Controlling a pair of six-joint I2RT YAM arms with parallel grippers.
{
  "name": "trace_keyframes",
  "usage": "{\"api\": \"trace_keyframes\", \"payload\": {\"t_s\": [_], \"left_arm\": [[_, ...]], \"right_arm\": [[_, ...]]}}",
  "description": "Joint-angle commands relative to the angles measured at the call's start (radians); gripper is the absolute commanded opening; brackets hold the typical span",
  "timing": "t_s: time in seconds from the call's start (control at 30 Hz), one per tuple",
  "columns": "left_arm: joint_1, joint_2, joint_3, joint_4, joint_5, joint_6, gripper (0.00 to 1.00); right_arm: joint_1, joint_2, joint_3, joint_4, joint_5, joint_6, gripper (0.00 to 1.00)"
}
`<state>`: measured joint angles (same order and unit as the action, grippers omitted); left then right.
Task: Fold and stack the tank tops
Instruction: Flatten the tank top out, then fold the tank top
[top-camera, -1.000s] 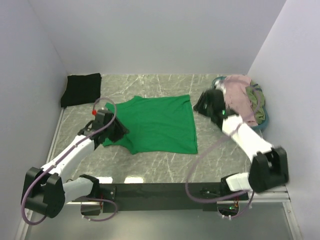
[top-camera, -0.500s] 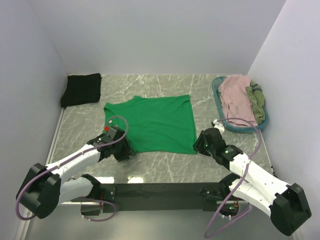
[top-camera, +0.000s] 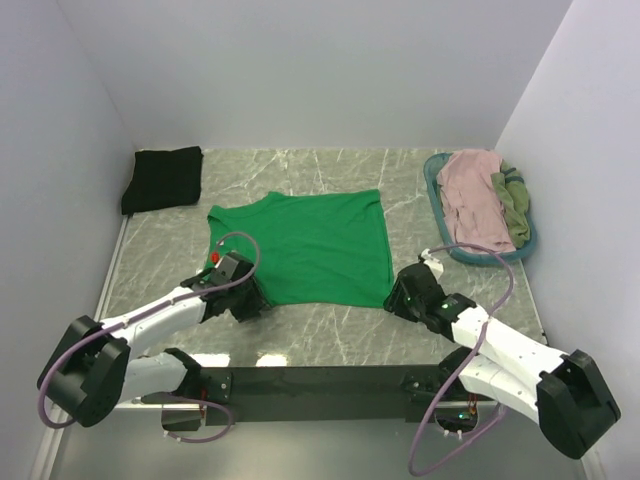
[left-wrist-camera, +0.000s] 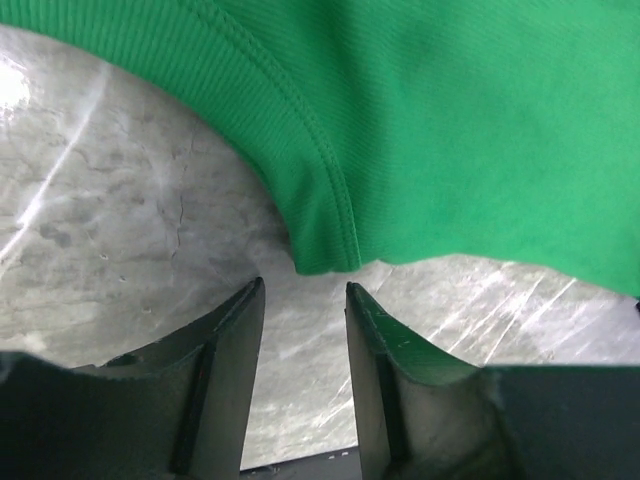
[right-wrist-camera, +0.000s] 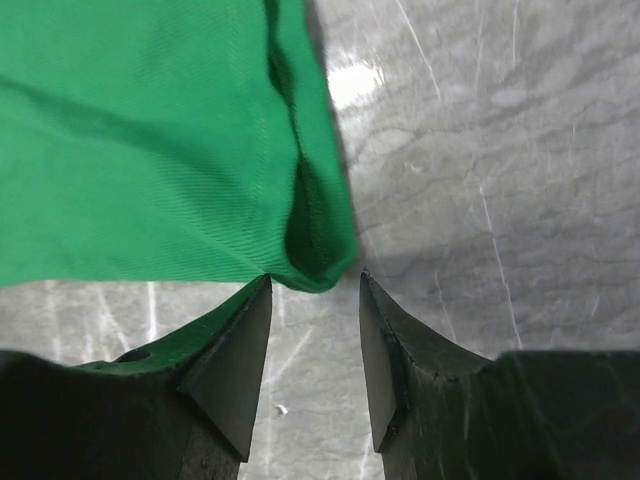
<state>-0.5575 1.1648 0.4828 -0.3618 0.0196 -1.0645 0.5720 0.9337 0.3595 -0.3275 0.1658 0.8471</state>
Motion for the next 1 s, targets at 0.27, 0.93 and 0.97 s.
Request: {"api": "trace_keyframes", "payload": {"t_s": [0.27, 0.93, 0.97], "left_arm": [[-0.021, 0.072, 0.031, 0.026, -0.099, -0.003, 0.46], [-0.053, 0.110, 0.034, -0.025, -0.130, 0.005, 0.01], [-0.051, 0.105, 0.033, -0.037, -0.129, 0.003, 0.01]], "right_arm": [[0.012, 0.065, 0.028, 0.021, 0.087, 0.044, 0.23], [0.014, 0.011, 0.148, -0.126, 0.156, -0.013, 0.00], [0.014, 0.007, 0.150, -0.136, 0.161, -0.014, 0.00]]}}
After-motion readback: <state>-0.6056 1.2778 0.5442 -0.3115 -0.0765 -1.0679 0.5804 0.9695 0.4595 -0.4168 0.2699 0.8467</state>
